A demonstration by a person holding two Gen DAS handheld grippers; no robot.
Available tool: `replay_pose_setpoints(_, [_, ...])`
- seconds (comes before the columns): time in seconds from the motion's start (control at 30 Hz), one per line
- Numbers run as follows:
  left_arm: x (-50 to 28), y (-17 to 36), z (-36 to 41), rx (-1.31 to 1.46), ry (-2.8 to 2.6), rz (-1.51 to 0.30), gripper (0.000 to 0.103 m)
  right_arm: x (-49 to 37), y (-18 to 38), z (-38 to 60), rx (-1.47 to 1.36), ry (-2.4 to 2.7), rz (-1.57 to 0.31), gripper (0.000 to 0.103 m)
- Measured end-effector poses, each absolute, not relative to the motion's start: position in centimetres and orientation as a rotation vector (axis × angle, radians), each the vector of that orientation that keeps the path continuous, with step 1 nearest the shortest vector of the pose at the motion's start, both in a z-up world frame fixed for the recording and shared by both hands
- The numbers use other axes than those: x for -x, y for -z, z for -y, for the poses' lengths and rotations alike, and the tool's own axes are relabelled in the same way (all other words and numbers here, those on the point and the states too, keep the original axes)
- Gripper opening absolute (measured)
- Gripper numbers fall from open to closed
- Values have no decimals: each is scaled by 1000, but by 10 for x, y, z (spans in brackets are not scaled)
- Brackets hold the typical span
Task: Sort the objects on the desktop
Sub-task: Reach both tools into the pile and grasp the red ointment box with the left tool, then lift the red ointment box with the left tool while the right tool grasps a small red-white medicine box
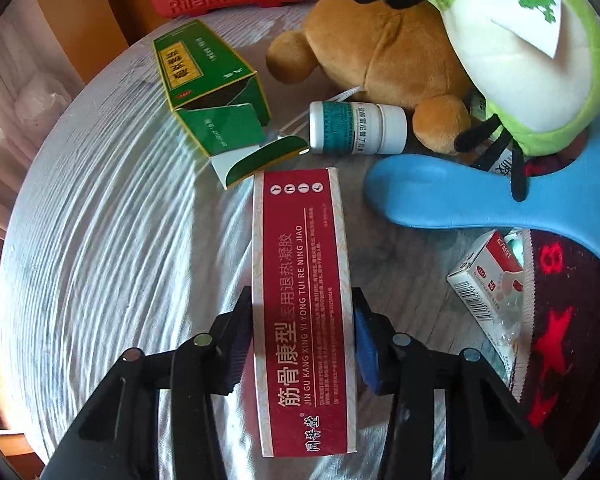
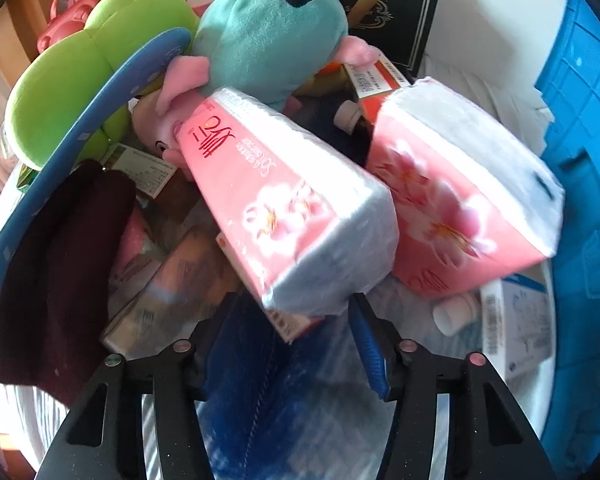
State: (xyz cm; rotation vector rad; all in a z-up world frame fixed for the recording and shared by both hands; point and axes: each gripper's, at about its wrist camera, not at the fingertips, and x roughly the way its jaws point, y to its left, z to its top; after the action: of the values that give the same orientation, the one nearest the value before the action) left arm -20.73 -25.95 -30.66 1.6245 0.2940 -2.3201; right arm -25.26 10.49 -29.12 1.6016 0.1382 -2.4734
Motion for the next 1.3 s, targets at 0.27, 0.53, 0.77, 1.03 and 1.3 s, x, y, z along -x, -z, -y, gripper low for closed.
replay_pose_setpoints(0.27, [209,295,243,-1610,2303,-254,44,238,287,-124,-1600,2457,-37,26])
replay_pose_setpoints(0.53, [156,239,218,-1478,2378,-197,44,188,253,-134,-1519,2491,-4,17])
replay_pose_setpoints(0.77, [124,188,214,-1306,2507,-158,44,139,207,-142,-1348,2588,4,17])
replay_pose_setpoints(1.03, [88,125,163,-1159,2707,-108,44,90,147,-145,-1081,2722,34,17])
replay_pose_setpoints(1.3, [69,67,61,-1044,2928,-17,44,28,72,-188,-786,2890,71,17])
